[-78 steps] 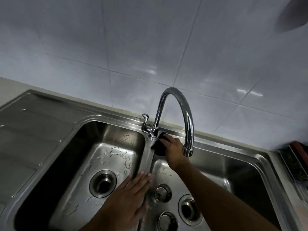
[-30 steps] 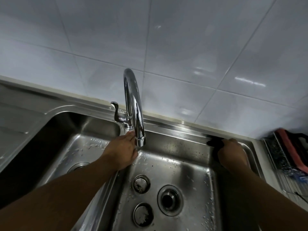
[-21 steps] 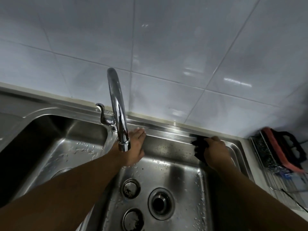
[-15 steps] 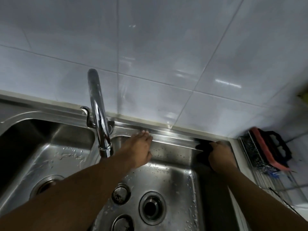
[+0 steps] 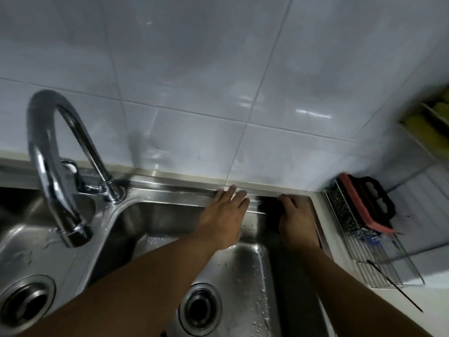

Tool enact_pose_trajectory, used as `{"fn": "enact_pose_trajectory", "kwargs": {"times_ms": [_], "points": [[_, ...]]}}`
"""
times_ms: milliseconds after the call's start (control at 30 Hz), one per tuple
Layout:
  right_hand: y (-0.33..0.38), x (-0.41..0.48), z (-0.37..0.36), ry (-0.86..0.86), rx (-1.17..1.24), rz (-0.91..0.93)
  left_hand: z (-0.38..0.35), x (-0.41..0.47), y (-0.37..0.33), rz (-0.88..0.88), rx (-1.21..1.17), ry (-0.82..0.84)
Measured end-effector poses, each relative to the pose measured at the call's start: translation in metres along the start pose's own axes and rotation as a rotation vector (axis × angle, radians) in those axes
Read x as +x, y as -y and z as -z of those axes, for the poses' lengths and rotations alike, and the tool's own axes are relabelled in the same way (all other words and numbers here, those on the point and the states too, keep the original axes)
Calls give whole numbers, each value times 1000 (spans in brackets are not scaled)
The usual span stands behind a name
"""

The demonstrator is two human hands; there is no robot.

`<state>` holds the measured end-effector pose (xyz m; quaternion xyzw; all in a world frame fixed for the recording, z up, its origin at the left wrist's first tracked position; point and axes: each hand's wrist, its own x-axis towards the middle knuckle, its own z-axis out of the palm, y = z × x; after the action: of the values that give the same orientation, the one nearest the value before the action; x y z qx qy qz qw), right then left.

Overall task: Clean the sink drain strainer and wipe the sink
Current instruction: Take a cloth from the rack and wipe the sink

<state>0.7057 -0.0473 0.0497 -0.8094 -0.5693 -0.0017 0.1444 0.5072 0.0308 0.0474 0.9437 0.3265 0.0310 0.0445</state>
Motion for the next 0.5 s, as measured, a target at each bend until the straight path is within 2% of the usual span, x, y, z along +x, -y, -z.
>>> {"fn": "enact_pose_trajectory", "kwargs": {"times_ms": [167, 333, 500], "points": [[-4, 7, 6, 121, 30, -46, -11, 27, -34, -52, 37, 66], [-25, 5, 18, 101, -148, -178, -12, 32, -37, -55, 127, 70], [-28, 3, 18, 110, -130, -171, -17, 28, -20, -92, 143, 91]]}}
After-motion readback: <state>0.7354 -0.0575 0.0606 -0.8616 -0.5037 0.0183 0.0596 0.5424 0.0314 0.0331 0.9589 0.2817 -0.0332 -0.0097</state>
